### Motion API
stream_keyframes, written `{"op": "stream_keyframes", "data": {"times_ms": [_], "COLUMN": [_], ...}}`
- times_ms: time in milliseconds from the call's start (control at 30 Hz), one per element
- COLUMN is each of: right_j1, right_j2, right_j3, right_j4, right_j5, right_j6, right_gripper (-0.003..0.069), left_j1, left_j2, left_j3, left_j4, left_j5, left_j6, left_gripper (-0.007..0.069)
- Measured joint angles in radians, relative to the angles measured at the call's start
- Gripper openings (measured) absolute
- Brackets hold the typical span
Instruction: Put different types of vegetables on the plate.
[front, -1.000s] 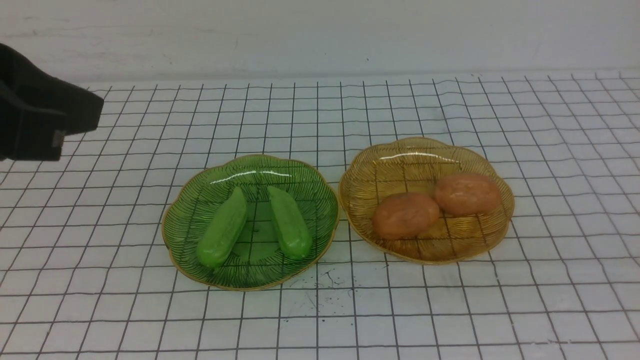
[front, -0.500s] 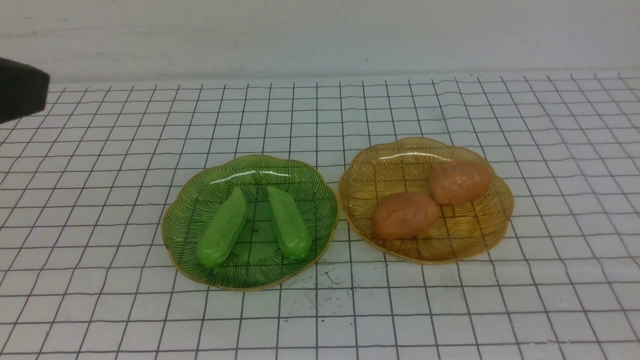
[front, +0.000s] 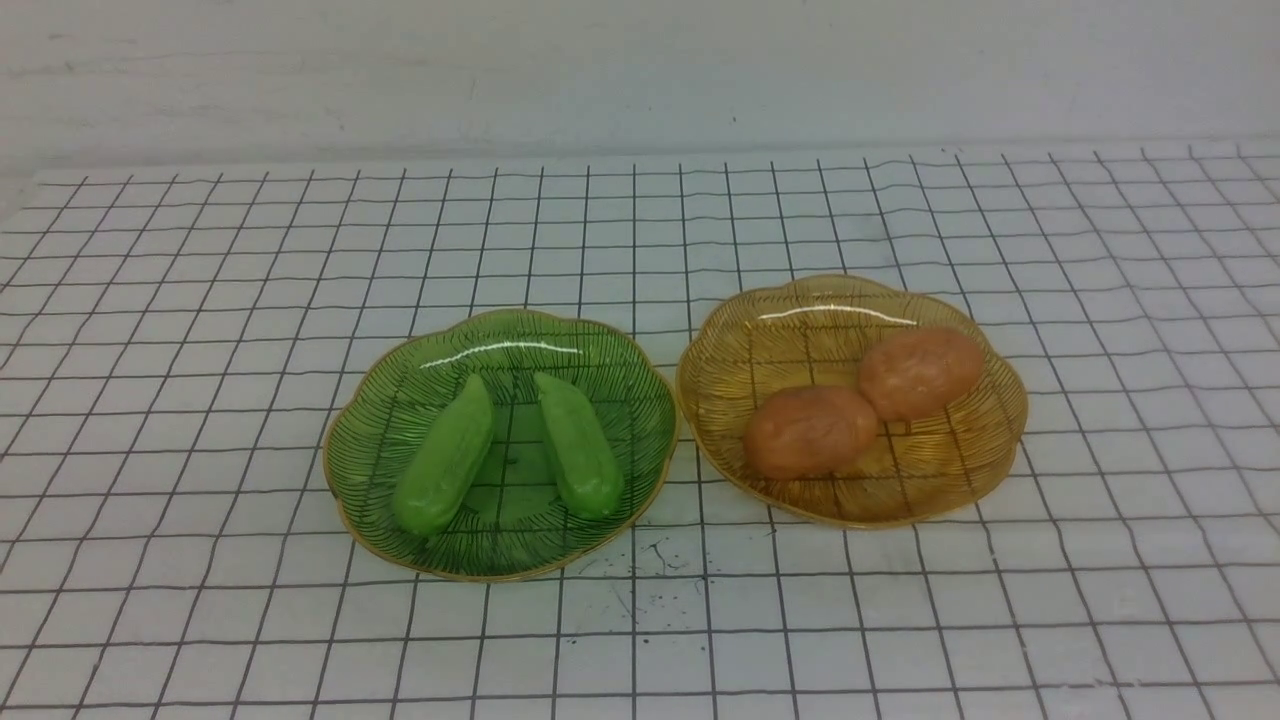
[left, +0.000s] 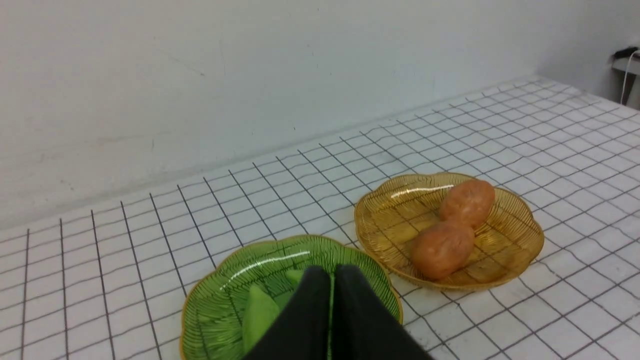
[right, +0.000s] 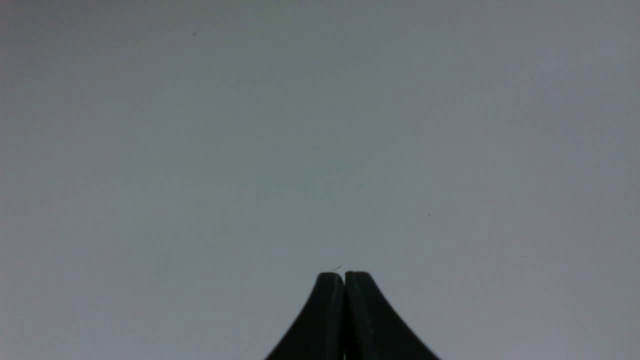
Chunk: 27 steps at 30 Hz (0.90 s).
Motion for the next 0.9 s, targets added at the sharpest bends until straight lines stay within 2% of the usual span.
{"op": "stream_keyframes", "data": {"times_ms": [400, 567, 633, 767, 900], "right_j1": [0.000, 0.000, 0.000, 0.000, 0.000], "right_j2": [0.000, 0.000, 0.000, 0.000, 0.000], "right_j3": [0.001, 0.001, 0.001, 0.001, 0.001], "right_j4": [0.000, 0.000, 0.000, 0.000, 0.000], "right_j5": [0.000, 0.000, 0.000, 0.000, 0.000], "right_j6": [0.000, 0.000, 0.000, 0.000, 0.000], "right_gripper": [-0.0014, -0.0014, -0.0014, -0.0014, -0.0014], "left_j1": [0.000, 0.008, 0.032, 0.176, 0.311], "left_j2": [0.000, -0.016, -0.042, -0.136, -0.234], "left_j3": [0.060, 0.141, 0.189, 0.395, 0.566], "left_j4": [-0.002, 0.011, 0.013, 0.015, 0.008], "left_j5": [0.023, -0.076, -0.130, -0.273, -0.326], "left_j6": [0.000, 0.000, 0.000, -0.028, -0.046], "left_gripper": [-0.0008, -0.0008, -0.0008, -0.0008, -0.0008]}}
